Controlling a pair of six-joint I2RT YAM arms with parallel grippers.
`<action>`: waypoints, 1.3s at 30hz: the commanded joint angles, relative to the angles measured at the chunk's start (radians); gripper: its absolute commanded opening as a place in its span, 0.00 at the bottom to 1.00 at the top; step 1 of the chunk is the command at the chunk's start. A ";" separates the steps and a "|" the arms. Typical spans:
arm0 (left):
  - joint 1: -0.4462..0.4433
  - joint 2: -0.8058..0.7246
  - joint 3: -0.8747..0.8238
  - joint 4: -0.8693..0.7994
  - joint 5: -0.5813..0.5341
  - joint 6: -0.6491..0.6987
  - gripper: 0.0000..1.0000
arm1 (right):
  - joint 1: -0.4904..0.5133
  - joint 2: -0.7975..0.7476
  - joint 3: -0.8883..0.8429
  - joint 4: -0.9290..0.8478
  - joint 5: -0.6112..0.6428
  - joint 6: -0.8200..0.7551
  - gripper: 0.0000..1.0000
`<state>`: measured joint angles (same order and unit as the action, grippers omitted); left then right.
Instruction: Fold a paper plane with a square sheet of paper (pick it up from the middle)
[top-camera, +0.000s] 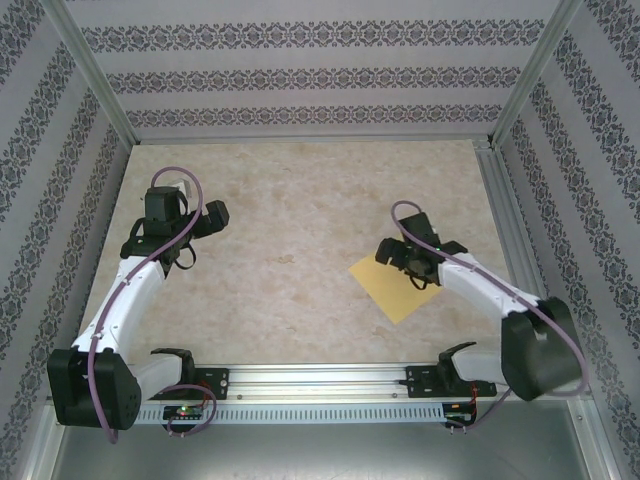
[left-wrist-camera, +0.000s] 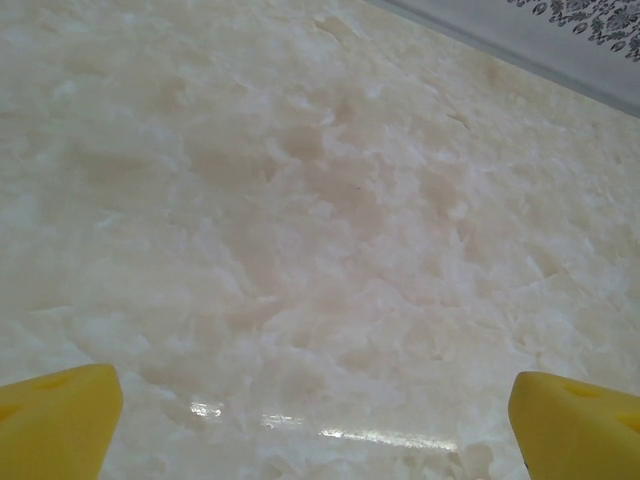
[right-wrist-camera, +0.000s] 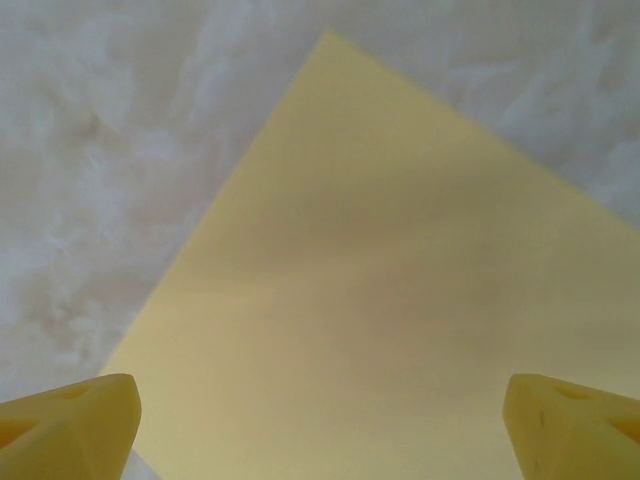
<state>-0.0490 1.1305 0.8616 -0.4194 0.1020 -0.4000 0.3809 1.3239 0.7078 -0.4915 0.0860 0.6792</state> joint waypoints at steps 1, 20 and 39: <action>-0.009 0.001 0.027 -0.021 0.023 -0.028 1.00 | 0.074 0.095 0.067 -0.025 0.090 0.089 0.93; -0.009 0.006 0.010 -0.038 0.051 -0.050 1.00 | 0.382 0.435 0.248 0.104 0.016 0.449 0.94; -0.009 0.040 0.025 -0.065 0.054 -0.069 1.00 | 0.318 0.467 0.575 -0.286 0.143 -0.006 0.98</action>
<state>-0.0490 1.1584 0.8616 -0.4530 0.1490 -0.4473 0.7250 1.8137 1.2518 -0.6205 0.1684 0.8310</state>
